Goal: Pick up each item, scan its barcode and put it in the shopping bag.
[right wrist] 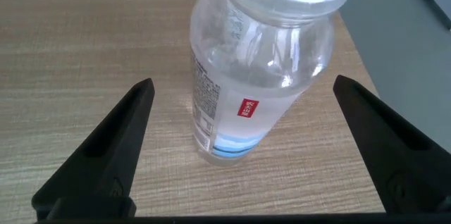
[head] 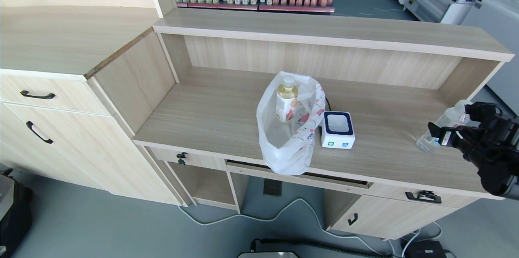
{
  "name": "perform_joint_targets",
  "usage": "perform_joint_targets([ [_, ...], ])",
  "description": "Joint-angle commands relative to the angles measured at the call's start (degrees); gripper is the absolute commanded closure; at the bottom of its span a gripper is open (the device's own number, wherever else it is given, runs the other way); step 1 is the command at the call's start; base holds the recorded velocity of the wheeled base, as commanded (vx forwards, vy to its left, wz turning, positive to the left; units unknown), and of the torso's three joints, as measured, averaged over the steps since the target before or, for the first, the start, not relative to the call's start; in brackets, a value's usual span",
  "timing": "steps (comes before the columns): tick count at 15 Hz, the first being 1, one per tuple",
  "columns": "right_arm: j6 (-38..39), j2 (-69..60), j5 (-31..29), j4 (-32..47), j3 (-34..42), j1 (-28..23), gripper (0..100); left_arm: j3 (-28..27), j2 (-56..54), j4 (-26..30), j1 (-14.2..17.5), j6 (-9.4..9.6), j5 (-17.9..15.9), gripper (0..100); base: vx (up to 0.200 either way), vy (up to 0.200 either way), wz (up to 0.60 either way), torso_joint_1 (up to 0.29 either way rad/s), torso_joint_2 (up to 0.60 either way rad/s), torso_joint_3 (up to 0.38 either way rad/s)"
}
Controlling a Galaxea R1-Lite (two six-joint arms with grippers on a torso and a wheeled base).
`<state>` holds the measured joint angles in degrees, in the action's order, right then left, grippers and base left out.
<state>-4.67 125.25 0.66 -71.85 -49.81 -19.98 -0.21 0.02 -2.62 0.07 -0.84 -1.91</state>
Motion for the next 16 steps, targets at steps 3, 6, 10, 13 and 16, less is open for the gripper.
perform_joint_targets([
  [3,-0.78,2.2,0.04,-0.04,-2.84,1.0,0,0.03,-0.02,-0.02,0.01,0.05,-0.02,0,0.0,0.0,0.0,0.0,0.0,0.0],
  [6,-1.22,3.69,0.04,-0.04,-4.77,1.08,0,-0.06,-0.02,-0.02,0.01,-0.04,-0.02,0,0.0,0.0,0.0,0.0,0.0,0.0],
  [10,-1.22,5.89,0.04,-0.04,-8.64,1.0,0,0.03,-0.02,-0.02,0.01,-0.04,-0.02,0,0.0,0.0,0.0,0.0,0.0,0.0],
  [13,-3.24,7.12,0.04,-0.22,-9.08,0.91,0,0.03,-0.02,-0.02,0.01,-0.04,-0.02,0,0.0,0.0,0.0,0.0,0.0,0.0],
  [16,-3.42,7.56,0.31,-0.39,-9.43,0.73,0,0.03,-0.02,-0.02,0.01,-0.04,-0.02,0,0.0,0.0,0.0,0.0,0.0,0.0],
])
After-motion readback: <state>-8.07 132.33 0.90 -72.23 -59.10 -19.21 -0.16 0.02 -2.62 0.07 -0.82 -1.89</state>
